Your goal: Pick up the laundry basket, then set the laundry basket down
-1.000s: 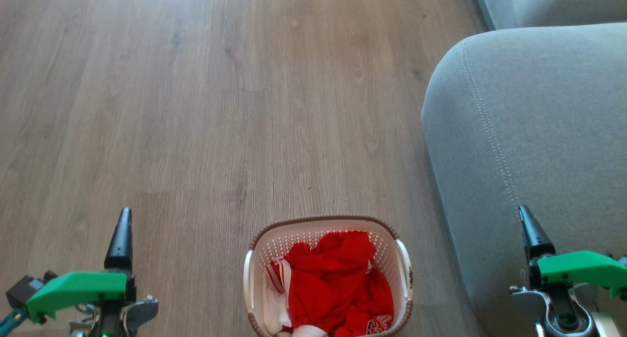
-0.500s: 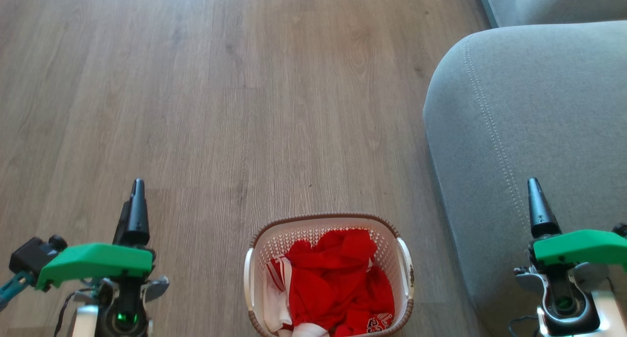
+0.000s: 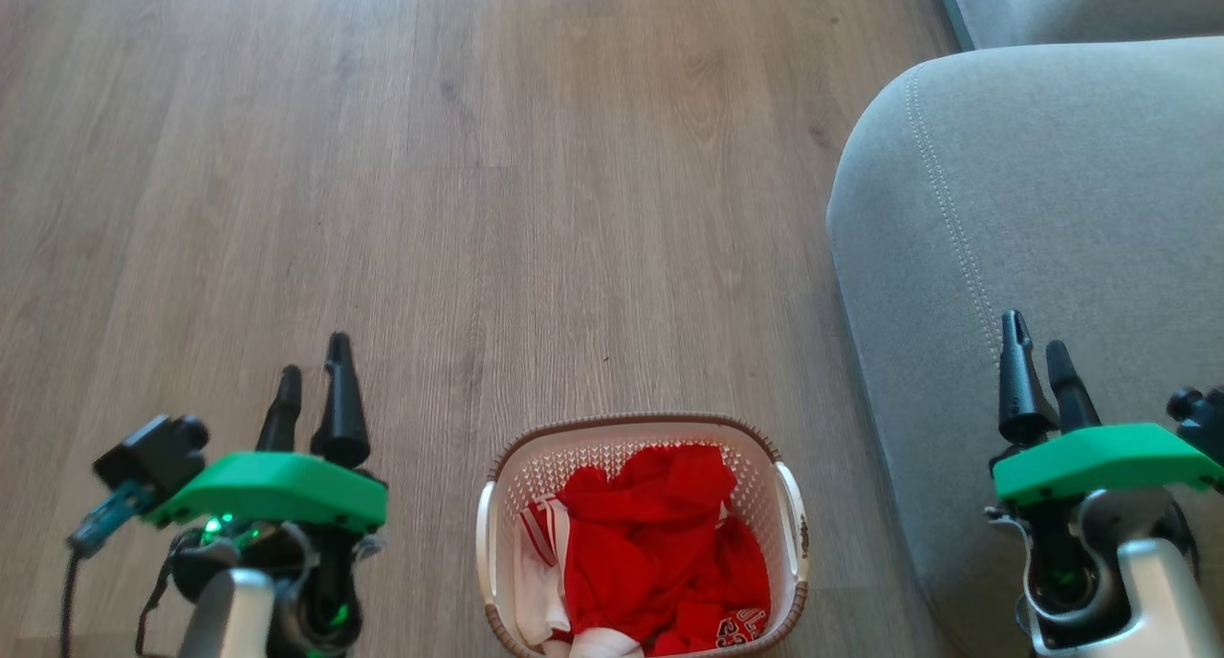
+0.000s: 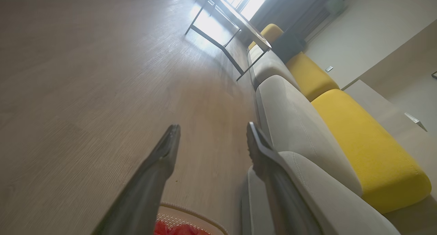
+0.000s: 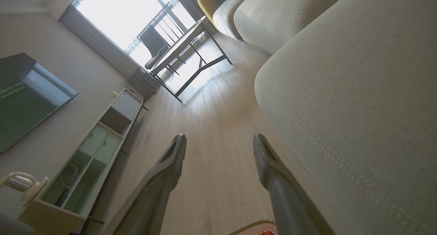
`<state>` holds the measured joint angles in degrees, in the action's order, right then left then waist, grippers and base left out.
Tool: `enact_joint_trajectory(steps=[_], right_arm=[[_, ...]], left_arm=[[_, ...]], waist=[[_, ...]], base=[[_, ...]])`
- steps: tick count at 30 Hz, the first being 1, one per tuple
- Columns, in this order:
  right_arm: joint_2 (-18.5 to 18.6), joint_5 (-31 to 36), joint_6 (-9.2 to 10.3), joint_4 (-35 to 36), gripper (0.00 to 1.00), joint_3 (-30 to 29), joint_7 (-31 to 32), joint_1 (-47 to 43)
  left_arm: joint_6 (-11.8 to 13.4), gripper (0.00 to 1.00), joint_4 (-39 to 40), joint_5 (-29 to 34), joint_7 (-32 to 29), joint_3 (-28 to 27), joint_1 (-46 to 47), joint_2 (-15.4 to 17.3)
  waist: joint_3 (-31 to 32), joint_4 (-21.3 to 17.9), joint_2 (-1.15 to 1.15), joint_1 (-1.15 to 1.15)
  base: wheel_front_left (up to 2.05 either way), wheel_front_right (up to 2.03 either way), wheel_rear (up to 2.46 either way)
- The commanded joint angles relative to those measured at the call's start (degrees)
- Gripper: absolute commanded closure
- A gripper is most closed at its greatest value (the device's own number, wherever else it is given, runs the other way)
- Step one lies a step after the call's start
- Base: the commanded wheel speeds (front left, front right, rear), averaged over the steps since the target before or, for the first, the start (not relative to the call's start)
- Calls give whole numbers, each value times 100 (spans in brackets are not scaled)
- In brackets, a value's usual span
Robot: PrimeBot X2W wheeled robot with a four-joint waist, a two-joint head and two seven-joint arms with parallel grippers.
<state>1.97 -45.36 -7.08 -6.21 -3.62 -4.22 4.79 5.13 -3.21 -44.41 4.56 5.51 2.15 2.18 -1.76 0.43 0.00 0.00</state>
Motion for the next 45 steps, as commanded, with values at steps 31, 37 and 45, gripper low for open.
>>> enact_joint_trajectory(steps=[31, 37, 45], right_arm=[[74, 2223, -32, -237, 0, 1029, -603, 549], [84, 2555, -34, -164, 0, 1144, -720, 657], [88, 3160, -36, 343, 0, 1245, -855, 684]], left_arm=[[1286, 0, -881, 2260, 568, 1774, 952, 582], [1628, 0, -367, 2867, 686, 1872, 1022, 606], [1999, 0, 306, 3352, 821, 1934, 1005, 616]], waist=[[86, -35, 0, 0], [71, -47, 0, 0], [48, -3, 0, 0]], base=[[0, 0, 0], [0, 0, 0], [0, 0, 0]])
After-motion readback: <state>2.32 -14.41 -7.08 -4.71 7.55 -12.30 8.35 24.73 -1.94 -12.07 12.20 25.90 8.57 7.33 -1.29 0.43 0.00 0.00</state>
